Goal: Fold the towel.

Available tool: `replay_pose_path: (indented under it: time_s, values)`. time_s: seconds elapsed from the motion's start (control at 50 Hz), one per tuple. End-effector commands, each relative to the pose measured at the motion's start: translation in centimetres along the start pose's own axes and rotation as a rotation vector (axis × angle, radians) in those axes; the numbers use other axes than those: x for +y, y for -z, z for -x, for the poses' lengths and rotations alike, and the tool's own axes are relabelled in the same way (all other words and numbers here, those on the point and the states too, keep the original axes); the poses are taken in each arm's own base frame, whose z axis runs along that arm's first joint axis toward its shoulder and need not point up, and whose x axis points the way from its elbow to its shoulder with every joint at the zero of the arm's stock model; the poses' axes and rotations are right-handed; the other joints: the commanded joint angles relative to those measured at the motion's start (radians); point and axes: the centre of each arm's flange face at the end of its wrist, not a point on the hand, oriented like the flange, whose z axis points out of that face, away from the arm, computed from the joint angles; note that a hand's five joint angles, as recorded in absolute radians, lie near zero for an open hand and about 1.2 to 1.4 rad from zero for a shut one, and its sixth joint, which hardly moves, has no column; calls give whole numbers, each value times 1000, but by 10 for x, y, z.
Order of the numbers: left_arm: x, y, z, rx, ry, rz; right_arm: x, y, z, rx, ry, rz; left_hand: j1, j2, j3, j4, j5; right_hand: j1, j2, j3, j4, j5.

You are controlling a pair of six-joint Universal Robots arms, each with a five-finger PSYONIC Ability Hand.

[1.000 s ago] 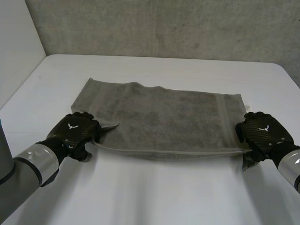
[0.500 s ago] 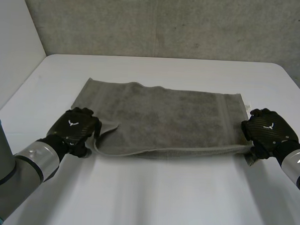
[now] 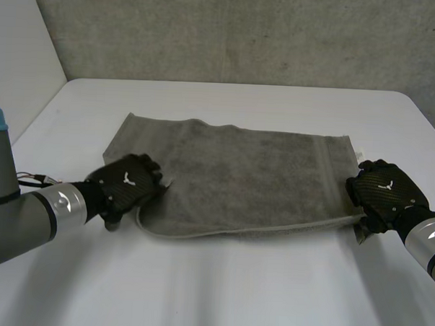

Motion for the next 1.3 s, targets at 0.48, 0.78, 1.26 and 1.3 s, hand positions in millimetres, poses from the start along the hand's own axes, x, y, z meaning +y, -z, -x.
replay_pose_path:
  time_s: [0.48,0.78,1.26,1.3]
  values:
    - [20,-14,3,145,-108,44,0,0,0,-9,-1,-7,-36,-11,-44,-52,12,-8,-13,-7,-6,-8]
    - [37,-12,15,82,-92,133,0,0,0,-10,-1,-7,317,341,-44,-52,364,-8,-13,-7,-6,-8]
    - [38,3,-1,16,104,128,-3,2,-3,1,3,-2,663,687,-44,-52,711,21,17,-7,-6,21]
    - [36,5,0,7,133,125,-4,3,-4,-2,0,2,663,687,-44,-52,711,21,17,-7,-6,21]
